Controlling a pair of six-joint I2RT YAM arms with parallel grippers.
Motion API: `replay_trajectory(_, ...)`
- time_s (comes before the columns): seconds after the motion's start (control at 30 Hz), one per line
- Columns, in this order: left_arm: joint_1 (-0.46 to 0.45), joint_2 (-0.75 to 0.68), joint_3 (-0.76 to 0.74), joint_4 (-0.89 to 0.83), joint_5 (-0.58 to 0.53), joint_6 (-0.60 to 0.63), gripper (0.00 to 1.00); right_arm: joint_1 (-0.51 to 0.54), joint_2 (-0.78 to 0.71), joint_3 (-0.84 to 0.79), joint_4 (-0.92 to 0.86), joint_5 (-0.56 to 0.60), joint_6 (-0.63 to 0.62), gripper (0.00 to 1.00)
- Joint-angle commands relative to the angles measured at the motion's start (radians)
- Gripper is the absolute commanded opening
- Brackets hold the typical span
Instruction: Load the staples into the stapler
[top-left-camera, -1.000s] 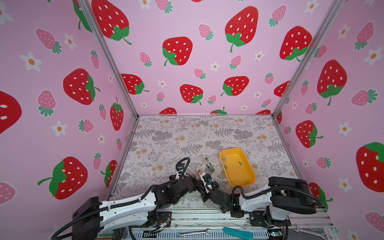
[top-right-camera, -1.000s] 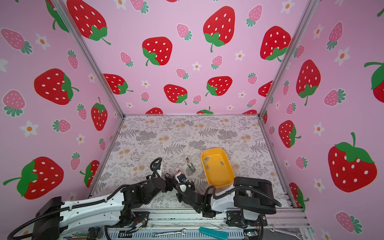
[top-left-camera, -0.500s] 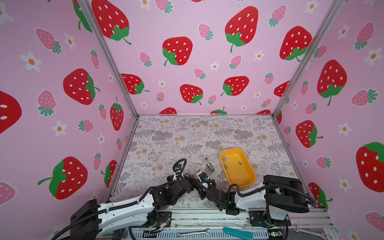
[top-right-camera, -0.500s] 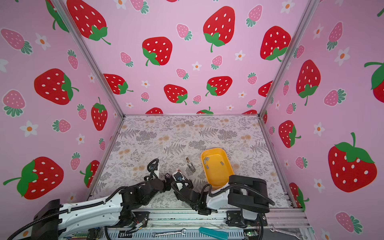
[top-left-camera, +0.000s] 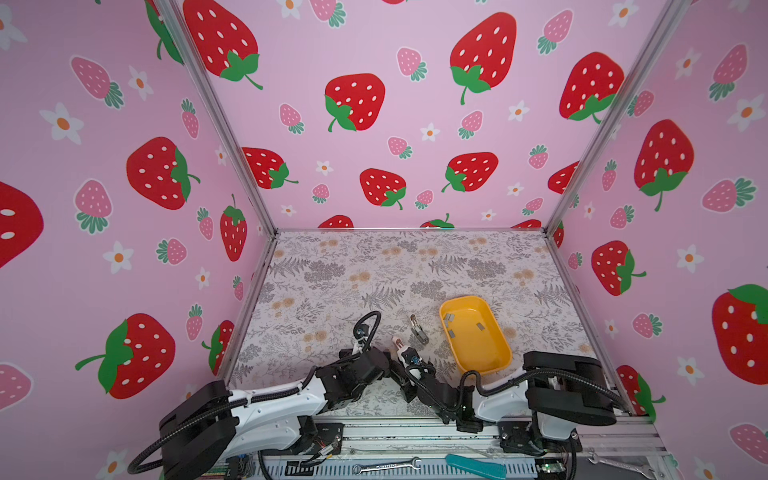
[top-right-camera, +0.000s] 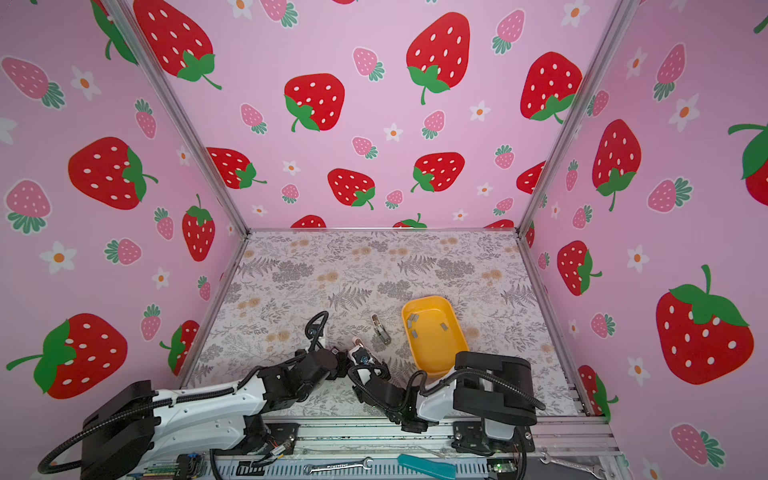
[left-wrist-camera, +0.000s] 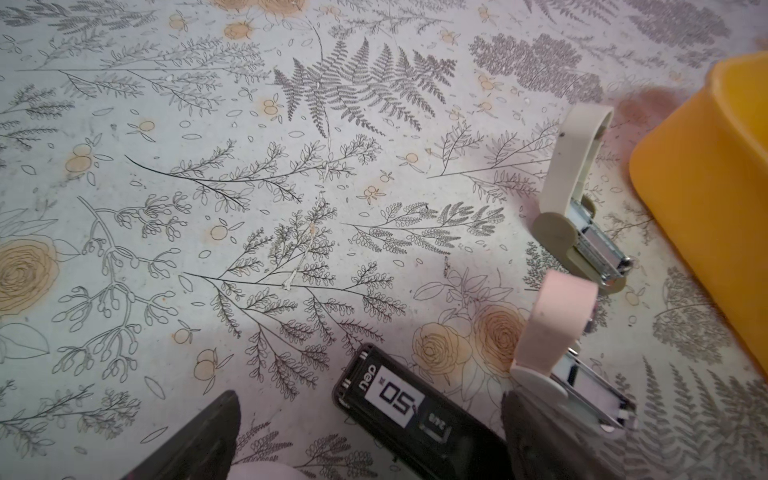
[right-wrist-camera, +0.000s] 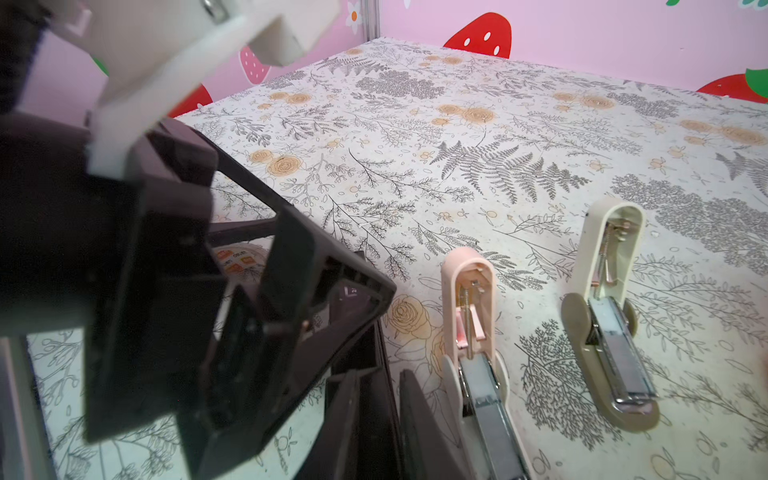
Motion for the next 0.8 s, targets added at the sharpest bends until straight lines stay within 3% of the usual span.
replay_trajectory(0.0,0.004,0.04,0.047,0.041,-0.009,-0.002,0.99,-0.001,0.049,-0.031,-0.044,-0.01,0.025,0.2)
replay_trajectory(0.77,0.007,0.181,0.051,0.106,-0.03,-0.017,1.0,0.005,0.218,-0.08,0.043,-0.006,0.125,0.15)
